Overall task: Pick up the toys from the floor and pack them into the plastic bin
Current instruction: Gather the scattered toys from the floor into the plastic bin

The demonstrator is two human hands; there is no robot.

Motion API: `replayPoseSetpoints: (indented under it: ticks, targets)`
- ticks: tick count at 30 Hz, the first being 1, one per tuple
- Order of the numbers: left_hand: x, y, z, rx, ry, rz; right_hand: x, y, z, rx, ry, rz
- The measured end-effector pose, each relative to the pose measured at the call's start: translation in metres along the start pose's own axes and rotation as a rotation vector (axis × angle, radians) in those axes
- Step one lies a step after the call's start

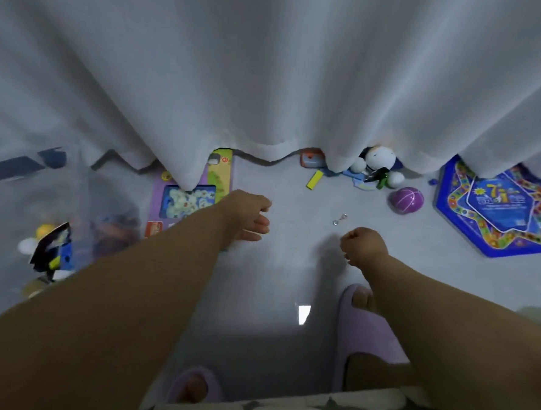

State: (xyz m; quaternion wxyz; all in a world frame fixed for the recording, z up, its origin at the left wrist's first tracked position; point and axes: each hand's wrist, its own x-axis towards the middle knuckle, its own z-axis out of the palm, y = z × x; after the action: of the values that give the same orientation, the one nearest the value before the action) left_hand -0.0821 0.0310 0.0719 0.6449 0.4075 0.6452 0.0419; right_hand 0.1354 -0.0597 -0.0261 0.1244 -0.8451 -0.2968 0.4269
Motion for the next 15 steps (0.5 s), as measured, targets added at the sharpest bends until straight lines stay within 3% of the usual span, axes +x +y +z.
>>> replayPoseSetpoints:
  ticks: [5, 11, 15]
  targets:
    - [0.042, -0.033, 0.043, -0.079, -0.077, -0.126, 0.031, 0.008, -0.007, -0.111, -0.012, 0.103]
    - [0.082, -0.044, 0.066, -0.181, -0.083, -0.167, 0.064, -0.005, 0.005, -0.039, 0.137, 0.013]
    - [0.103, -0.043, 0.074, -0.289, -0.109, -0.203, 0.080, -0.011, 0.016, -0.131, 0.207, -0.047]
